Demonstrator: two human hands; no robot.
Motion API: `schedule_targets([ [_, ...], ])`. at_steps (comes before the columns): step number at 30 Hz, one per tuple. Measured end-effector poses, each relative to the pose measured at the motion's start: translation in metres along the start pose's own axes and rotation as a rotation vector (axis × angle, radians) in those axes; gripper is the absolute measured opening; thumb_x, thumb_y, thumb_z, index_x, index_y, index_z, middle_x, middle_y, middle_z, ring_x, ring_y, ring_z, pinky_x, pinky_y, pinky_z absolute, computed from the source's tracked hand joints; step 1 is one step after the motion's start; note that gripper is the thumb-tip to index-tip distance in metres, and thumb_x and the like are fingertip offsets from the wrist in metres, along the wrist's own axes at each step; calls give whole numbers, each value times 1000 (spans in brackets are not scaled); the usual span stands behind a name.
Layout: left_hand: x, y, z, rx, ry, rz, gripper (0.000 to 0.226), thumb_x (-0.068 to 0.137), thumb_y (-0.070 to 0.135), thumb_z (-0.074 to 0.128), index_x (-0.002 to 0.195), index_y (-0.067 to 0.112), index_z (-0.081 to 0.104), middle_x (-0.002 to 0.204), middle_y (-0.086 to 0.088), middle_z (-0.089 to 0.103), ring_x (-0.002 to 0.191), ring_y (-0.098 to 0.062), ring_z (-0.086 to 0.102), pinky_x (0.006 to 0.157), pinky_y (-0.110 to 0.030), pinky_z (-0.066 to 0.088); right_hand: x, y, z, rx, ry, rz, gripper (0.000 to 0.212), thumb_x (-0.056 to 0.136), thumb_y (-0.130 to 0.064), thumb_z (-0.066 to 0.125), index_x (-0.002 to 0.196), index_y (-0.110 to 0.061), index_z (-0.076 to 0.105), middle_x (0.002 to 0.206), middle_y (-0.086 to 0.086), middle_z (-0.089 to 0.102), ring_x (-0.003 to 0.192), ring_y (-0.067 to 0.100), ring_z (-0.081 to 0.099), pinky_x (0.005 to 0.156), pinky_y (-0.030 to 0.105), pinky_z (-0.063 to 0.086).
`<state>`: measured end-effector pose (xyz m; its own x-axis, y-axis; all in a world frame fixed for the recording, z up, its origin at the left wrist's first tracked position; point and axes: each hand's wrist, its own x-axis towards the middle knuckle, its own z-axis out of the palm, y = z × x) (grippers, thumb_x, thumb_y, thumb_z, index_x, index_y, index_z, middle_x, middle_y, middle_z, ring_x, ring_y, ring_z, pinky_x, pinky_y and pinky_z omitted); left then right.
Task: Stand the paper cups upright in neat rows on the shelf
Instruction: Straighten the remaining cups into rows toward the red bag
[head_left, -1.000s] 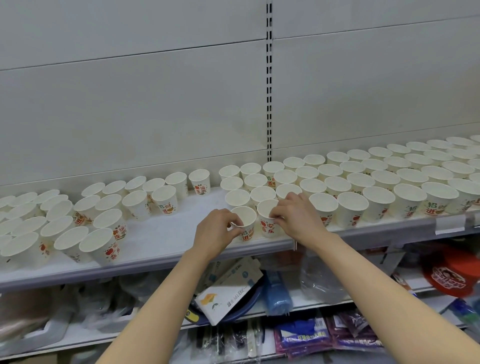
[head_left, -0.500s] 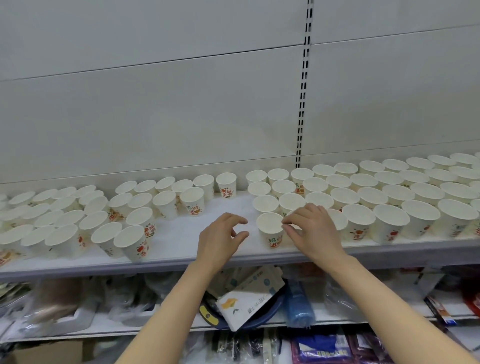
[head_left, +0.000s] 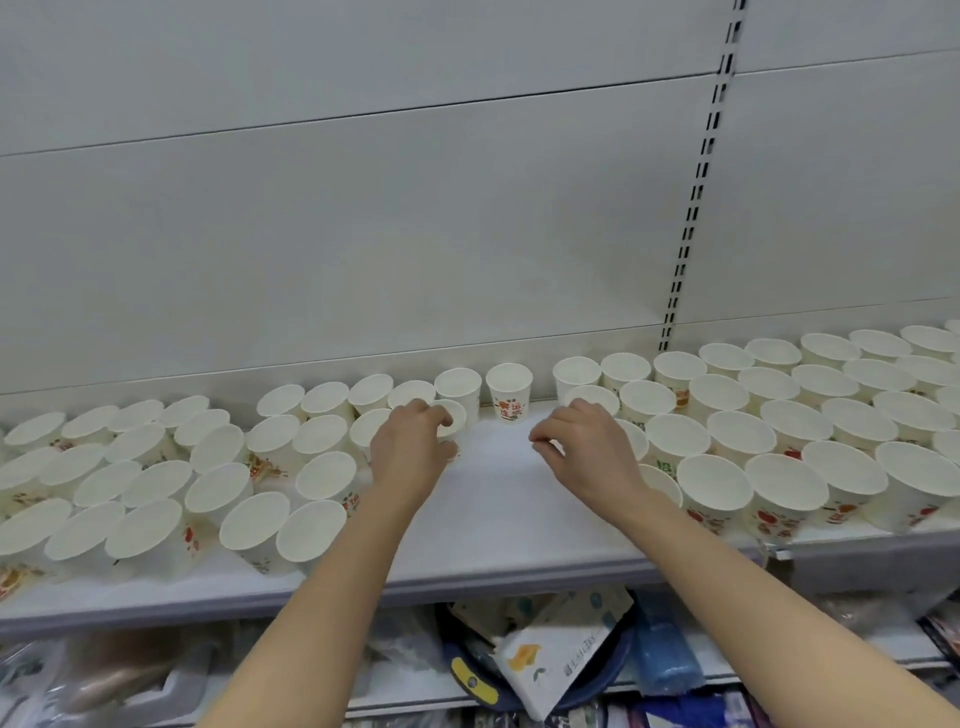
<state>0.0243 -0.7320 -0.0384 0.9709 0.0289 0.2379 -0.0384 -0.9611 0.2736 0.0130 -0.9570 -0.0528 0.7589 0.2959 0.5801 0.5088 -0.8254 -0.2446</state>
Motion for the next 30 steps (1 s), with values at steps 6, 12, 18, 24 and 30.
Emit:
schedule_targets([
  [6,18,-12,6,147,-31,121,14,85,21,60,88,24,73,87,2,67,89,-21,57,58,-29,29,50,17,36,-96,-78,203,13,71,-5,72,77,-16,71,73,3,67,74,29,55,63,32,37],
  [12,6,-14,0,14,-30,220,12,88,30,61,93,29,71,93,9,65,95,-16,54,65,-30,42,83,22,60,-173,-202,159,26,74,-11,71,100,-12,69,96,7,61,95,29,52,75,35,40],
  [18,1,-21,0,-62,-34,228,9,88,33,63,92,30,71,92,10,64,96,-13,52,71,-32,46,93,32,67,-277,-223,93,16,56,-1,76,57,-13,65,55,1,55,60,26,47,52,30,35],
  [24,6,-11,5,-60,-26,215,7,87,33,64,90,31,70,91,12,64,94,-12,53,66,-29,42,97,44,52,-271,-232,98,11,65,-6,76,72,-14,71,68,3,64,73,28,52,61,29,29],
  [30,15,5,5,-101,-34,218,8,87,36,65,91,34,71,90,13,63,93,-9,51,64,-28,36,76,19,27,110,-170,62,20,76,-17,73,95,-22,72,93,-5,67,90,20,50,70,31,40],
])
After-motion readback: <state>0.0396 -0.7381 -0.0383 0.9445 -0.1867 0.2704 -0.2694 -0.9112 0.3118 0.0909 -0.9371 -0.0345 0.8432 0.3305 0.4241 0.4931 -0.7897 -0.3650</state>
